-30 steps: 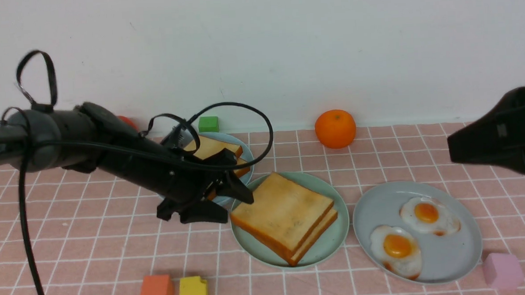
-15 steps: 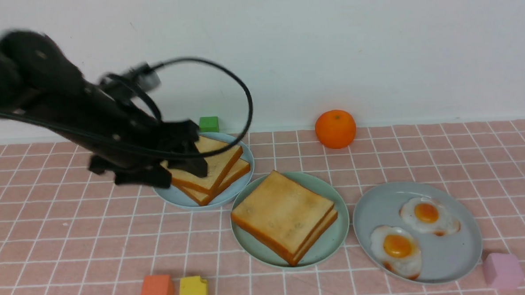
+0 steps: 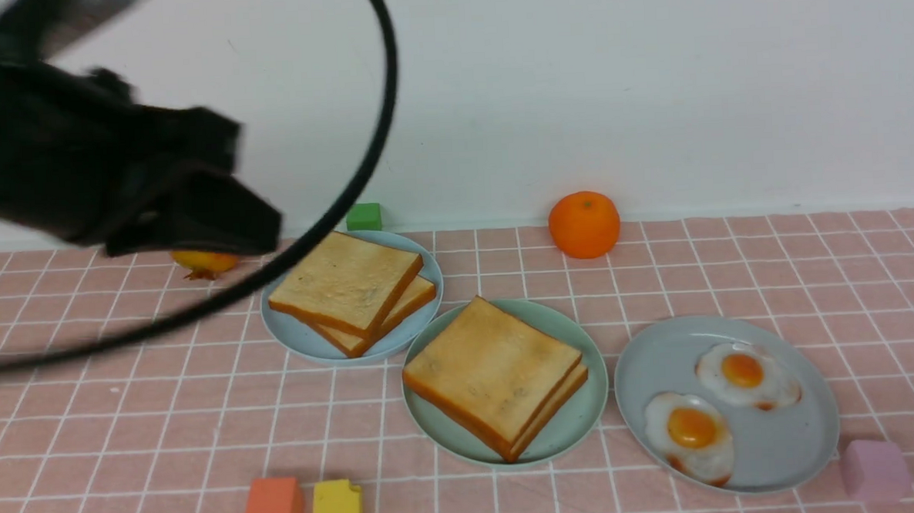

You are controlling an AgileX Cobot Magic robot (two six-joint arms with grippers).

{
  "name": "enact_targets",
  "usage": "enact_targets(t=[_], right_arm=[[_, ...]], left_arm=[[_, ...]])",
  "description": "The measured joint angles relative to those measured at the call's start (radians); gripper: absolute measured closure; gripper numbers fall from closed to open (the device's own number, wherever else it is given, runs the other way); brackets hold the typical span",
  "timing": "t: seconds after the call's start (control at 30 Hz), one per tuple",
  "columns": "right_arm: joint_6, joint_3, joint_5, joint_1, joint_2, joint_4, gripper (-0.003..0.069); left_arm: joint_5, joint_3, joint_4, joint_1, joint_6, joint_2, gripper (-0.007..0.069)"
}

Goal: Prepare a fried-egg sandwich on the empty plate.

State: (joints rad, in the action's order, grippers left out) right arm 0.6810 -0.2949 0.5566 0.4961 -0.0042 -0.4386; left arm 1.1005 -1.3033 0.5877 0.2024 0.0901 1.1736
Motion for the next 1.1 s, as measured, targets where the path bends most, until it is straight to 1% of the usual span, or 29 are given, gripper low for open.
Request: enact_targets(t=[0.03,0.1,0.13,0.17,0.23,0.4,0.5,0.6,1.1], right_arm=[[-0.006,0.024,-0.003,0.000,-0.009,-0.050,0.0664],[-0.010,0.046,-0.005,0.000,-0.010,-0.104,0.0663],[-0.010,0.050,-0.006,0.000,-0.010,-0.117,0.0663],[-0.010,0.062,-0.018,0.000,-0.010,-0.159,0.0662],[-0.012,0.071,-0.043,0.000,-0.010,-0.203,0.0662],[-0.017,0.074,-0.065,0.000,-0.010,-0.239,0.0660],[-0.018,0.074,-0.069,0.000,-0.010,-0.247,0.0659],[-0.018,0.074,-0.069,0.000,-0.010,-0.249,0.0658],[-0.019,0.074,-0.071,0.000,-0.010,-0.250,0.0648]], left_arm=[[0.032,0.009,-0.017,0.000,-0.017,-0.060,0.0613],[0.091,0.031,-0.033,0.000,-0.057,-0.134,0.0613],[0.101,0.039,-0.036,0.000,-0.066,-0.154,0.0613],[0.125,0.073,-0.054,0.000,-0.103,-0.233,0.0613],[0.125,0.132,-0.073,0.000,-0.147,-0.341,0.0613],[0.125,0.253,-0.113,0.000,-0.200,-0.508,0.0613],[0.125,0.314,-0.137,0.000,-0.205,-0.544,0.0613],[0.125,0.332,-0.142,0.000,-0.208,-0.545,0.0613],[0.125,0.337,-0.143,0.000,-0.210,-0.544,0.0613]])
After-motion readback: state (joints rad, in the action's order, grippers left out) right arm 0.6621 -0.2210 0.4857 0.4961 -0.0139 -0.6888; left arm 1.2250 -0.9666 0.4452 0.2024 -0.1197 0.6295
